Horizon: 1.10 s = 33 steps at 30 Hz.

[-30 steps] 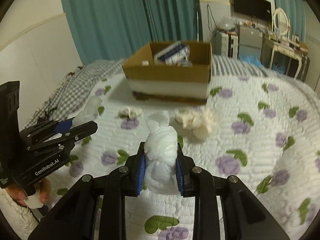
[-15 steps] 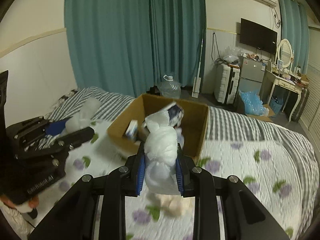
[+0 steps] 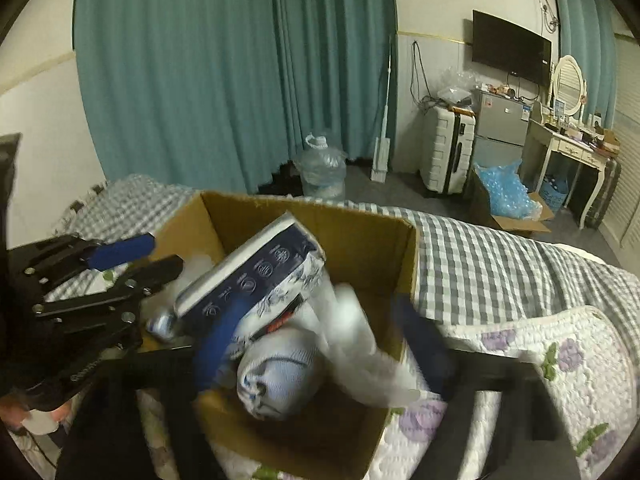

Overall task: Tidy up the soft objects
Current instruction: 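Drop the cloth bundle and bottle into the box by opening both grippers, then move both tools back toward the lace cloth and white mask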

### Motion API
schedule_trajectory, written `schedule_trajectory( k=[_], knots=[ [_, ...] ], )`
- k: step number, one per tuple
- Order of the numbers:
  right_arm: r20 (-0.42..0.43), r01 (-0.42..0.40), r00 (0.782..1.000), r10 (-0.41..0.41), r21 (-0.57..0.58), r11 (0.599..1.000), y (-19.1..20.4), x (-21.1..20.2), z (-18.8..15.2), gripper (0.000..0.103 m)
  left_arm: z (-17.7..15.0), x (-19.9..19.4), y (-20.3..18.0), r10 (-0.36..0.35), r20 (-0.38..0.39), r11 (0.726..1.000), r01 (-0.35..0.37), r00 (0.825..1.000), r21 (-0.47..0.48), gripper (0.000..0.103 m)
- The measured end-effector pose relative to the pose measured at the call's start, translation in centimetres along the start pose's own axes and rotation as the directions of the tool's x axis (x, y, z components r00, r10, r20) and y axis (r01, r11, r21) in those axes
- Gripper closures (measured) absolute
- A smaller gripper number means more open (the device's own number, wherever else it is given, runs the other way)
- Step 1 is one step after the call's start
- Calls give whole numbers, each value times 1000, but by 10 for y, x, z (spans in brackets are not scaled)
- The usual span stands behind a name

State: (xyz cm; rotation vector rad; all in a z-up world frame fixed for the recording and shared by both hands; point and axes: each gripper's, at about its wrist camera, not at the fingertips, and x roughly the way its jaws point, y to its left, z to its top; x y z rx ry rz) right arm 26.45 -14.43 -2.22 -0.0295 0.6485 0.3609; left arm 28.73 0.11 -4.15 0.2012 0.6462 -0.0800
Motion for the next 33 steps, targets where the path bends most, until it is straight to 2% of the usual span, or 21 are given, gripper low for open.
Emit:
schedule_trajectory(
  k=[3, 4, 7, 12, 14, 15, 18, 20, 22, 25, 29, 33],
  knots=[
    [26, -5, 1000, 4, 14, 1000, -3, -10, 2, 16, 2, -11, 2, 19, 21, 1000, -19, 1000, -7, 49],
    [35, 13, 999, -13, 9, 1000, -2, -17, 5, 16, 1, -21, 3, 29, 37, 1000, -29, 999, -10, 45],
    [71, 40, 997, -40, 5, 999, 3, -45, 10, 13, 4, -51, 5, 47, 76, 999, -46, 996, -15, 45],
    [129, 57, 990, -58, 14, 998, 13, -116, 19, 10, 5, -141, 15, 49, 188, 998, -43, 981, -34, 44],
    [158, 83, 984, -82, -2, 997, 21, -152, 22, 7, 3, -179, 19, 45, 237, 998, -35, 970, -45, 30],
    [171, 92, 981, -89, -10, 996, 21, -166, 24, 6, 3, -199, 19, 40, 265, 998, -28, 964, -50, 19],
    [210, 120, 972, -110, -37, 992, 35, -214, 26, 2, -4, -259, 21, 18, 336, 999, 0, 942, -52, 18],
    [235, 137, 964, -121, -52, 989, 47, -246, 24, 2, -7, -284, 23, -4, 353, 999, 21, 936, -43, 18],
    [268, 135, 957, -112, -67, 989, 59, -276, 19, 2, -14, -307, 21, 6, 361, 999, 9, 933, -40, 18],
    [299, 142, 948, -111, -82, 987, 74, -309, 7, 1, -28, -326, 23, 32, 360, 999, -15, 932, -52, 18],
    [321, 147, 940, -113, -86, 985, 88, -331, -20, 1, -47, -324, 28, 66, 336, 994, -31, 939, -108, 18],
    [286, 118, 954, -88, -86, 989, 91, -321, -41, 1, -67, -298, 30, 74, 283, 989, -34, 956, -145, 18]
  ],
)
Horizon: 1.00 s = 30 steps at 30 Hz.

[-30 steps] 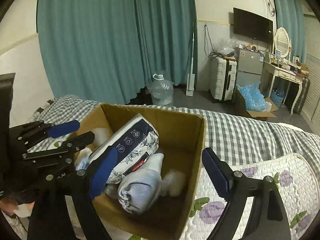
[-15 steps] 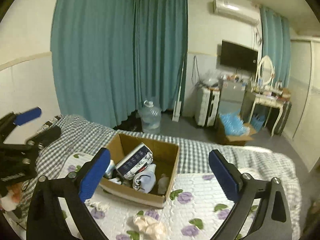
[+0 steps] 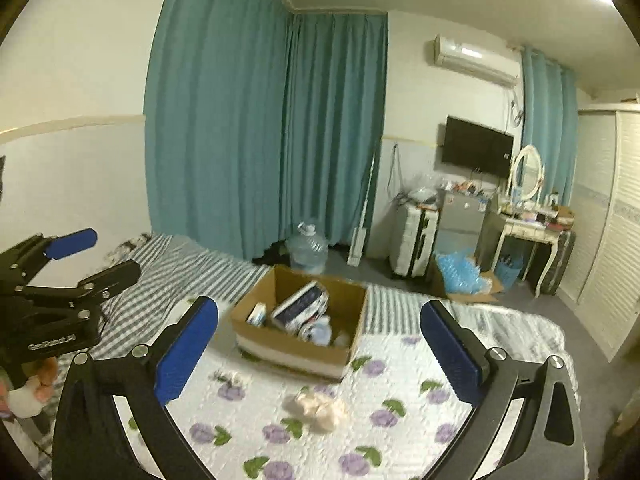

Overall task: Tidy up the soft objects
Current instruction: 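Move both tools back toward the lace cloth and white mask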

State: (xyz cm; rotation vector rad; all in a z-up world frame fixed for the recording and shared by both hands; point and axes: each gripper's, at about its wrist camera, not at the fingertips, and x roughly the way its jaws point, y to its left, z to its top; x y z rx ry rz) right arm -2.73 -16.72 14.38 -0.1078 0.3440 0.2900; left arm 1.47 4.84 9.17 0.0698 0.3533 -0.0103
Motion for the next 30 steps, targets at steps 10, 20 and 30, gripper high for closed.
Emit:
schedule_trajectory(
  k=[10, 20, 30],
  knots=[
    [-150, 34, 988, -29, 31, 999, -7, 96, -50, 1, -52, 75, 8, 12, -150, 1000, -15, 989, -19, 18],
    [-265, 49, 964, -23, 91, 995, -25, 197, -116, 1, -106, 161, -10, -12, -287, 997, 34, 958, 71, 18],
    [-393, 58, 919, -17, 92, 994, -25, 252, -153, 2, -164, 215, -16, -39, -422, 996, 70, 906, 59, 18]
  ],
)
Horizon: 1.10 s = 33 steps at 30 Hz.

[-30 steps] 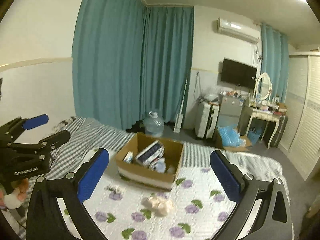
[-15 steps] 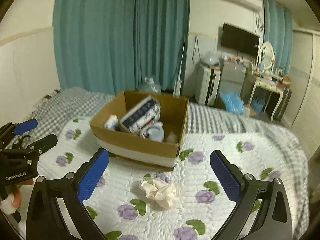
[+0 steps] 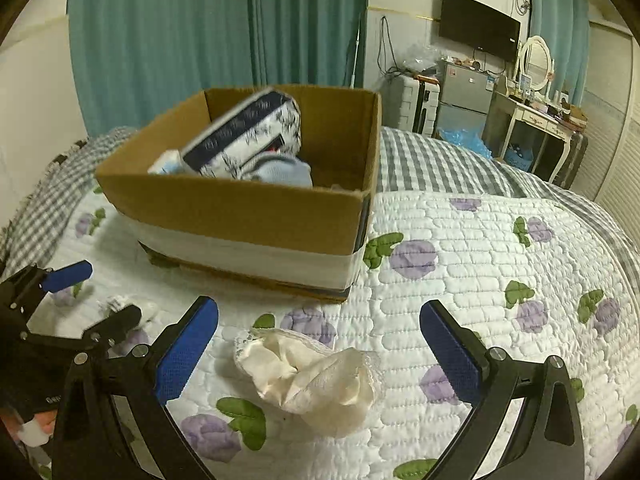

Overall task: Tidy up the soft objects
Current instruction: 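Move both tools back toward the lace cloth and white mask, then grasp the cream lace cloth with the right gripper while the left grasps the white mask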

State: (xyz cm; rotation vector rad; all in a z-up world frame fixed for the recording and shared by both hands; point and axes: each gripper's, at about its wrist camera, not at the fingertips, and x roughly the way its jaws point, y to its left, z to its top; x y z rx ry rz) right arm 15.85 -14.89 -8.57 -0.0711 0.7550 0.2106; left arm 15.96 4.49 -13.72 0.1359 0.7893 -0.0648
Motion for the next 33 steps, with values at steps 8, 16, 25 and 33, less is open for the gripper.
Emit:
schedule_trajectory(
  k=[8, 16, 25, 33],
  knots=[
    [-99, -9, 995, 12, 23, 1000, 4, 33, -20, 16, -15, 20, 3, 8, -60, 1000, -9, 998, -14, 18],
    [-187, -13, 982, 27, 78, 997, -10, 48, -33, 41, -20, 23, 3, -25, -71, 999, 23, 997, -23, 19],
    [-207, -49, 977, 59, 55, 997, -9, 34, -45, 77, -24, 7, -2, -95, -48, 995, 96, 994, 10, 47],
    [-127, -57, 990, 65, 59, 997, -3, -19, -53, 77, -26, -46, -7, -80, 3, 996, 80, 997, 26, 48]
  ],
)
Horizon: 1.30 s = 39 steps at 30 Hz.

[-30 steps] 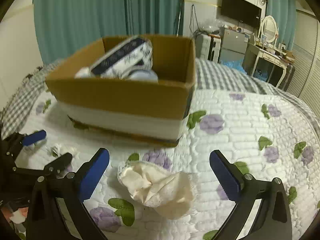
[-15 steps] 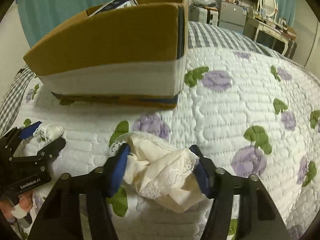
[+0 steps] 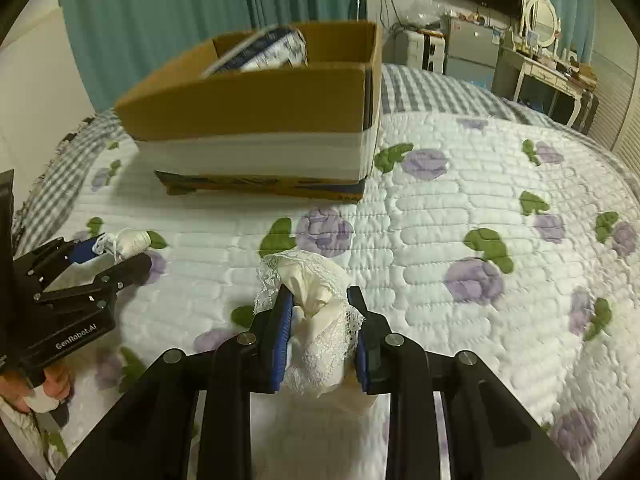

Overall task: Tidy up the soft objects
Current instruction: 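Grasp the cream lace cloth with the right gripper while the left grasps the white mask, then lower lace cloth and mask into the box and open both grippers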

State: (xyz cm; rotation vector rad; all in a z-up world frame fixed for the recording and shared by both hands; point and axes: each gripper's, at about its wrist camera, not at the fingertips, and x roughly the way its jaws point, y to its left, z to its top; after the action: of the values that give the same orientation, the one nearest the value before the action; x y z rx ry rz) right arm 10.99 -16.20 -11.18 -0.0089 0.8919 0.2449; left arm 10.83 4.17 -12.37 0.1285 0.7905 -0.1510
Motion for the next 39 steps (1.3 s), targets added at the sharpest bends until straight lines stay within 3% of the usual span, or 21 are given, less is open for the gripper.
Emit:
schedule_trajectory(
  k=[6, 13, 21, 29, 39],
  knots=[
    [73, -12, 997, 12, 4, 1000, 2, -47, 8, 77, 18, -60, -7, 6, 96, 1000, -6, 995, 3, 48],
    [210, -21, 977, 28, -38, 999, 25, -122, 42, 77, 54, -122, -9, 16, 221, 999, -22, 975, 26, 48],
    [331, 21, 943, 20, -120, 993, 49, -165, 87, 77, 100, -147, -10, 41, 301, 998, -55, 953, 41, 48],
    [350, 33, 936, 23, -153, 988, 51, -130, 138, 77, 153, -97, -6, 75, 300, 996, -86, 951, 25, 48],
    [268, 43, 963, -10, -117, 992, 24, -6, 184, 77, 176, 9, -8, 138, 236, 989, -146, 962, 16, 48]
  ],
)
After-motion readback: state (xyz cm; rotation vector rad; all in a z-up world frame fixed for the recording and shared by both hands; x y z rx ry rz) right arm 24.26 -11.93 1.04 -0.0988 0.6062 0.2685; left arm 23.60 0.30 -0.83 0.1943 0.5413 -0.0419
